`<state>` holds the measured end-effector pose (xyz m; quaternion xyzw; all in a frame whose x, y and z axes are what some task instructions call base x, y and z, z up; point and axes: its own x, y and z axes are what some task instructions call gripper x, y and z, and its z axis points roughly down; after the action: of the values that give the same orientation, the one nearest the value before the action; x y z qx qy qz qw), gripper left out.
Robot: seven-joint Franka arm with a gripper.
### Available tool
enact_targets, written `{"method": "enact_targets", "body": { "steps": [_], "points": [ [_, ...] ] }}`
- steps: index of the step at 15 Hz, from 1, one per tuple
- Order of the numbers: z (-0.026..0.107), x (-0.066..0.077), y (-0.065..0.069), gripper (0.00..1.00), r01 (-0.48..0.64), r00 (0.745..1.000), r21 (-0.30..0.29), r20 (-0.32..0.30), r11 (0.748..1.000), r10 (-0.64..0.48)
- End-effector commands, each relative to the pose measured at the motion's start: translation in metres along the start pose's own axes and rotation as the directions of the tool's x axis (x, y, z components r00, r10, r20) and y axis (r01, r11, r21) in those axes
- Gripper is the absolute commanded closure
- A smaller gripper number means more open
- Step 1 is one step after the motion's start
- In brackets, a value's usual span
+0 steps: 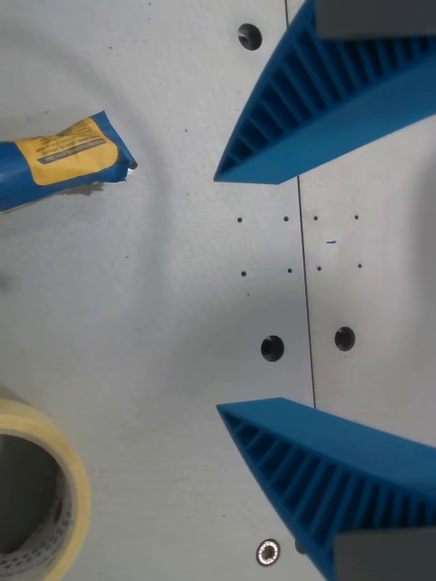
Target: Move above the blue bag
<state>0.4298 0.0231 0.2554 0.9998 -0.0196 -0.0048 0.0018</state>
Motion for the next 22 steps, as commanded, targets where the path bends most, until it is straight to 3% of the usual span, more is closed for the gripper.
{"method": "enact_targets", "body": {
  "steps": [1,11,22],
  "points": [
    [-0.002,0.0,0.0,0.0,0.0,1.0,0.0,-0.005,1.0,0.0],
    [0.002,0.003,0.002,0.0,0.035,0.999,0.001,-0.008,0.999,-0.035],
    [0.028,0.023,0.014,0.0,0.153,0.988,-0.008,-0.001,0.988,-0.153]
  ]
}}
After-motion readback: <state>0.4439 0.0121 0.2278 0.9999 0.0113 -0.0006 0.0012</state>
